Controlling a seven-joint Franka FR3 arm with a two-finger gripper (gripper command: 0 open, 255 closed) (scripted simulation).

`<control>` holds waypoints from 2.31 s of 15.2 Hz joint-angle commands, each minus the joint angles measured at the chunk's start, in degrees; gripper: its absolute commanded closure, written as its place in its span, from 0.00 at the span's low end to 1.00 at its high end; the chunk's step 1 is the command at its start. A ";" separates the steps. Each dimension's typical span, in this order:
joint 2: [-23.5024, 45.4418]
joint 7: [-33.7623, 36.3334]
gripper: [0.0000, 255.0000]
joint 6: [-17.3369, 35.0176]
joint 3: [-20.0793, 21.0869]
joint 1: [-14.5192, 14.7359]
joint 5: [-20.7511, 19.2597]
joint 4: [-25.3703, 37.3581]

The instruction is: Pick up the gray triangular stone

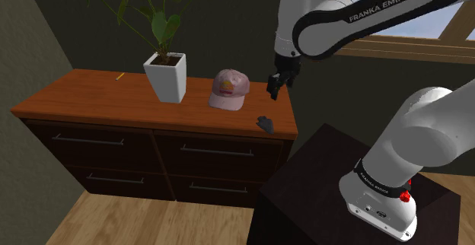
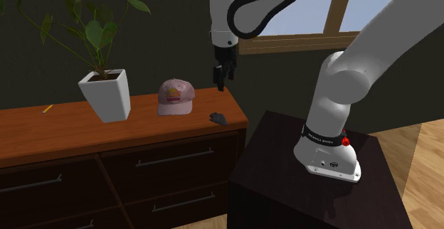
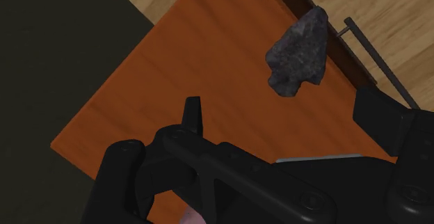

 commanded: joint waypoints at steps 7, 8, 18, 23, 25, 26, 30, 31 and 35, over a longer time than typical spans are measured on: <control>16.82 8.77 0.00 15.83 4.92 -0.94 -3.79 -1.42; 18.29 9.66 0.00 16.91 5.27 -1.10 -4.44 -1.27; 24.85 13.74 1.00 23.92 5.82 -2.57 -9.15 -2.17; 25.02 13.91 1.00 24.05 5.86 -2.58 -9.27 -2.15; 25.02 13.91 1.00 24.06 5.86 -2.58 -9.28 -2.15; 25.01 13.91 1.00 24.05 5.86 -2.58 -9.27 -2.16; 22.17 11.90 1.00 21.17 5.71 -2.00 -6.95 -1.88; 21.29 11.36 1.00 20.25 5.64 -1.81 -6.32 -1.78; 17.95 9.47 1.00 16.52 5.30 -1.09 -4.22 -1.19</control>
